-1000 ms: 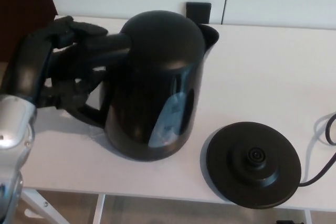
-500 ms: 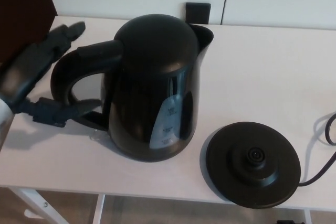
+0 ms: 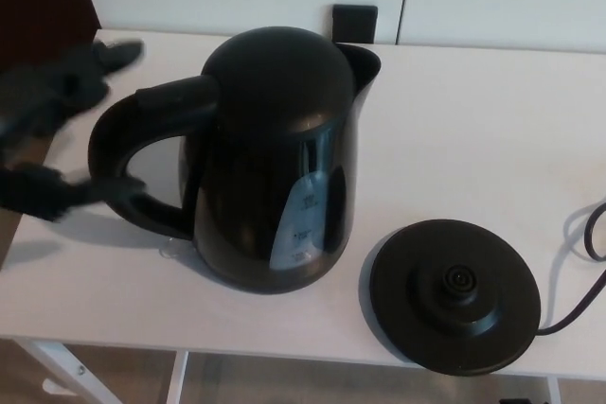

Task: The robot walk towards a table in front and uses its left hand to pick up the pot from the base and places it on the table

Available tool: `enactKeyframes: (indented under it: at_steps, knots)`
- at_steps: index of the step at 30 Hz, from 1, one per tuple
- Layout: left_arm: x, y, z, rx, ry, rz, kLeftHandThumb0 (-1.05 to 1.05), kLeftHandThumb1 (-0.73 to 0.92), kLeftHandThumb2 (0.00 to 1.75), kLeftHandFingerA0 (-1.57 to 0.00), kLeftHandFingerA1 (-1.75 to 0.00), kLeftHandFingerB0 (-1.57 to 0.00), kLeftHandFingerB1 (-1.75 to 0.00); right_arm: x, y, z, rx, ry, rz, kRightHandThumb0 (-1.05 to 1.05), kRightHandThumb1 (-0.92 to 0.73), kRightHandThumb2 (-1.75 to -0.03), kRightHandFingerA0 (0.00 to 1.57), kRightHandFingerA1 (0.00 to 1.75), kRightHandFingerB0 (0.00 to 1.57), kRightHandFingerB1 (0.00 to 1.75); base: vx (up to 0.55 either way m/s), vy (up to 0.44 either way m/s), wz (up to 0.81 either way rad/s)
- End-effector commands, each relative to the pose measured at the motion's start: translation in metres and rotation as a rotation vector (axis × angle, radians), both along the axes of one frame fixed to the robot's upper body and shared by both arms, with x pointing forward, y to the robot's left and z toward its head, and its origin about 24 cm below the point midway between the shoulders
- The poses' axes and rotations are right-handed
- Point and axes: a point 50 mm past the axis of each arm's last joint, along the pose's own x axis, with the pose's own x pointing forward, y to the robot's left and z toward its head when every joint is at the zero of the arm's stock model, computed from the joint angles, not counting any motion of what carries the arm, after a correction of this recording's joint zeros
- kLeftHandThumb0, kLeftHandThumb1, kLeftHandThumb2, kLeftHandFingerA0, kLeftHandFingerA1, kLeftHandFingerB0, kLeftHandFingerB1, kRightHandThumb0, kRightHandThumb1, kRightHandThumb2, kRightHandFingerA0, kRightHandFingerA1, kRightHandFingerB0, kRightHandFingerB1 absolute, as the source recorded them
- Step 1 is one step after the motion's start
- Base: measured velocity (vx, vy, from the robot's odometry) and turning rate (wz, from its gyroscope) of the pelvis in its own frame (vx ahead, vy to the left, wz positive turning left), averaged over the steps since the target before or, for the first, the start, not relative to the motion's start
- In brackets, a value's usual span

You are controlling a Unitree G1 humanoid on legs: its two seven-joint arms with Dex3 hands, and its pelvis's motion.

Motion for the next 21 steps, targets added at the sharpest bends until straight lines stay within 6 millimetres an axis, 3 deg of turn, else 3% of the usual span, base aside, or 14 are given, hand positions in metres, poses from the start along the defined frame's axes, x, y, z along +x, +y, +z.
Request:
enactKeyframes:
  at_steps: [1,5,6,7,8,10,11,14,15,17,18,21]
  knots:
    - [-0.039,0.068,0.063,-0.334,0.006,-0.196,-0.98,0.51,0.62,0.00,0.00,0.00,0.00,-0.013,-0.023,0.000,-0.041,0.039,-0.018,-0.45,-0.63,-0.60,0.84,0.45,0.71,0.41,0.00,0.000,0.00]
    - [-0.057,0.102,0.063,-0.395,-0.001,-0.016,-1.03,0.52,0.57,0.00,0.00,0.00,0.00,-0.015,-0.027,0.000,-0.057,0.049,-0.025,-0.46,-0.62,-0.60,0.83,0.45,0.69,0.41,0.00,0.000,0.00]
    - [-0.068,0.121,0.052,-0.397,0.009,0.040,-0.86,0.46,0.55,0.00,0.00,0.00,0.00,-0.015,-0.028,0.000,-0.066,0.049,-0.030,-0.47,-0.62,-0.60,0.85,0.45,0.69,0.41,0.00,0.000,0.00]
    - [-0.072,0.128,0.048,-0.397,0.015,0.059,-0.86,0.46,0.55,0.00,0.00,0.00,0.00,-0.015,-0.028,0.000,-0.069,0.049,-0.031,-0.47,-0.62,-0.60,0.85,0.45,0.69,0.41,0.00,0.000,0.00]
    - [-0.084,0.142,0.023,-0.325,0.087,0.139,-0.78,0.51,0.56,0.00,0.00,0.00,0.00,-0.018,-0.030,-0.001,-0.068,0.054,-0.045,-0.47,-0.61,-0.60,0.86,0.47,0.68,0.41,0.00,0.000,0.00]
    - [-0.096,0.148,-0.001,-0.230,0.137,0.175,-0.80,0.51,0.59,0.00,-0.01,0.00,0.00,-0.024,-0.031,-0.002,-0.070,0.059,-0.054,-0.47,-0.61,-0.60,0.86,0.48,0.67,0.40,0.00,0.000,0.00]
    - [-0.107,0.151,-0.029,-0.206,0.201,0.191,-0.82,0.48,0.85,0.00,-0.14,0.00,0.00,-0.026,-0.032,-0.002,-0.071,0.055,-0.063,-0.47,-0.62,-0.60,0.89,0.51,0.65,0.40,0.00,0.000,0.00]
    - [-0.141,0.150,-0.091,-0.239,0.360,0.254,-0.81,0.48,0.83,0.00,-0.12,0.00,0.00,-0.033,-0.035,-0.003,-0.074,0.049,-0.085,-0.47,-0.62,-0.60,0.84,0.50,0.64,0.39,0.00,0.000,0.00]
    - [-0.146,0.150,-0.098,-0.244,0.376,0.261,-0.81,0.48,0.83,0.00,-0.12,0.00,0.00,-0.035,-0.035,-0.003,-0.074,0.052,-0.090,-0.47,-0.62,-0.60,0.84,0.50,0.64,0.39,0.00,0.000,0.00]
    - [-0.168,0.148,-0.132,-0.158,0.436,0.306,-0.84,0.53,0.84,0.00,-0.10,0.00,0.00,-0.039,-0.034,-0.005,-0.045,0.050,-0.140,-0.45,-0.60,-0.59,0.82,0.48,0.63,0.39,0.00,0.000,0.00]
    - [-0.180,0.139,-0.156,-0.038,0.493,0.349,-0.91,0.61,0.93,0.00,-0.12,0.00,-0.03,-0.041,-0.034,-0.006,-0.046,0.058,-0.167,-0.50,-0.60,-0.60,0.73,0.45,0.57,0.38,0.00,0.000,0.00]
    - [-0.200,0.130,-0.185,0.009,0.573,0.430,-0.89,0.59,0.90,0.00,-0.09,0.00,-0.01,-0.046,-0.036,-0.006,-0.034,0.053,-0.187,-0.50,-0.60,-0.60,0.71,0.43,0.54,0.37,0.00,0.000,0.00]
